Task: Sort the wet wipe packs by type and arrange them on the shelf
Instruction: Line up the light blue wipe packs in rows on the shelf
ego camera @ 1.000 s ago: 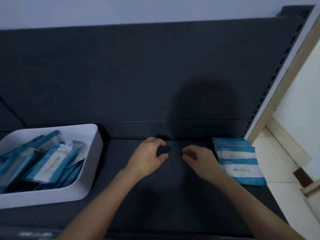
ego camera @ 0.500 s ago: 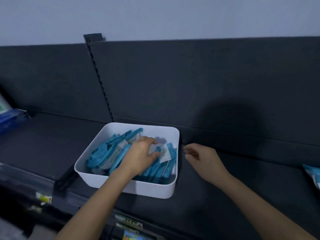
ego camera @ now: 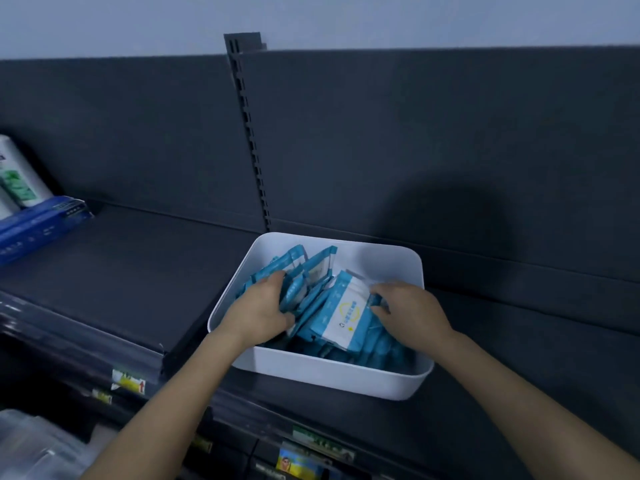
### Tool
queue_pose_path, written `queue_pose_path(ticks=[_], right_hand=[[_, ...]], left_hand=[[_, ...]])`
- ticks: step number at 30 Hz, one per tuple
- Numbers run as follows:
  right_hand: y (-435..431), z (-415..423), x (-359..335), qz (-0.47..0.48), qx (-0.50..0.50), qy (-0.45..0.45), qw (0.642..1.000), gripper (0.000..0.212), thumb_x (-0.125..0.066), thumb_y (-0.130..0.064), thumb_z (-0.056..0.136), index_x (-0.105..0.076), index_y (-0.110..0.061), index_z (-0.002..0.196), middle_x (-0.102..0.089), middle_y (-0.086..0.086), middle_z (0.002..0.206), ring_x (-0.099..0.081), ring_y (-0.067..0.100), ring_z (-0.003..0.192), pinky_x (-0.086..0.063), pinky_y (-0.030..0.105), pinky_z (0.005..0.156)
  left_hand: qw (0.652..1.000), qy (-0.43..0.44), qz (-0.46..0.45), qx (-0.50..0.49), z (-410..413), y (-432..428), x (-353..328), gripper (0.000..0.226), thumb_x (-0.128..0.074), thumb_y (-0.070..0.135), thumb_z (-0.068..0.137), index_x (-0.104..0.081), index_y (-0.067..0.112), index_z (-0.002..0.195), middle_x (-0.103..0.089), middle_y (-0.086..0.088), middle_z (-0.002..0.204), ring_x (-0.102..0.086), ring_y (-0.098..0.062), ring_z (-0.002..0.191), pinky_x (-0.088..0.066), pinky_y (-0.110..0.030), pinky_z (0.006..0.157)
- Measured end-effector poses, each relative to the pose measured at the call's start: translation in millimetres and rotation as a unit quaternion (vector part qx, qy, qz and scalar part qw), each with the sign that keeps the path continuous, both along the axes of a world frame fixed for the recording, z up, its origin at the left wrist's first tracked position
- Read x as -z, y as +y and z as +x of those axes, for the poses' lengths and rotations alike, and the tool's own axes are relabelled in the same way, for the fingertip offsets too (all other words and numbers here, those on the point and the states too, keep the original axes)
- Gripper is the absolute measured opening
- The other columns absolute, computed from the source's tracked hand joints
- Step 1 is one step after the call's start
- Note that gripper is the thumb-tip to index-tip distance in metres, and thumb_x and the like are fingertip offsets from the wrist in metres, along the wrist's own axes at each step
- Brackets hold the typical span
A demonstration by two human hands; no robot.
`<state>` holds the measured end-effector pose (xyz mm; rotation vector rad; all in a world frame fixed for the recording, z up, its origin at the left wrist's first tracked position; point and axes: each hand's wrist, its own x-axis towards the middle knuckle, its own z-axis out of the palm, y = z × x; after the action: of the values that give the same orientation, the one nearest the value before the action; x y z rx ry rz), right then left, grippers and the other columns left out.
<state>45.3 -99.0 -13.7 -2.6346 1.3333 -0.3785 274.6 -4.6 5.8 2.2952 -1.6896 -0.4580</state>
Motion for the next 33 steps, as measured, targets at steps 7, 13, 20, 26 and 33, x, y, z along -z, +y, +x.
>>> queue_pose_path(ticks=[7,13,20,26,33], right_hand=[[0,0,3,-0.028,-0.004,0.016,0.999,0.017,-0.050,-0.029,0.091,-0.061,-0.020,0.100,-0.062,-0.002,0.100,-0.060,0.019,0.088,-0.045,0.030,0.069],[1,0,3,-0.030,0.004,0.012,0.999,0.017,-0.051,-0.030,0.091,-0.062,-0.020,0.099,-0.063,-0.003,0.100,-0.060,0.018,0.089,-0.043,0.027,0.068],[2,0,2,-0.023,0.012,0.000,1.000,0.017,-0.051,-0.029,0.091,-0.064,-0.020,0.098,-0.064,-0.003,0.100,-0.061,0.018,0.088,-0.043,0.027,0.067],[2,0,1,-0.021,0.022,-0.004,1.000,0.017,-0.050,-0.027,0.091,-0.064,-0.019,0.096,-0.065,-0.001,0.099,-0.061,0.019,0.086,-0.043,0.028,0.065],[5,-4,-13,0.147,0.050,-0.302,0.941,0.021,-0.052,-0.031,0.096,-0.068,-0.018,0.100,-0.069,-0.006,0.094,-0.064,0.011,0.087,-0.051,0.029,0.077]], left_hand=[[0.999,0.018,0.031,0.016,-4,-13,-3,0.082,-0.075,0.040,0.077,-0.028,0.017,0.140,-0.057,-0.003,0.123,-0.056,-0.022,0.107,-0.047,-0.032,0.083],[0.999,0.020,0.037,0.010,-13,-19,-1,0.076,-0.077,0.026,0.069,-0.031,0.017,0.128,-0.055,-0.001,0.105,-0.056,-0.020,0.087,-0.050,-0.034,0.071],[0.997,-0.036,-0.037,-0.052,-23,-24,-6,0.046,-0.072,0.020,0.076,-0.031,0.014,0.098,-0.055,-0.006,0.088,-0.059,-0.028,0.079,-0.039,-0.032,0.057],[0.972,0.127,-0.149,-0.126,-10,-21,-45,0.052,-0.081,0.026,0.073,-0.041,0.018,0.105,-0.055,-0.001,0.088,-0.059,-0.018,0.074,-0.046,-0.030,0.056],[0.868,0.430,-0.219,-0.121,-43,-25,-56,0.028,-0.081,0.012,0.074,-0.062,0.009,0.094,-0.072,-0.011,0.089,-0.071,-0.025,0.074,-0.059,-0.042,0.070]])
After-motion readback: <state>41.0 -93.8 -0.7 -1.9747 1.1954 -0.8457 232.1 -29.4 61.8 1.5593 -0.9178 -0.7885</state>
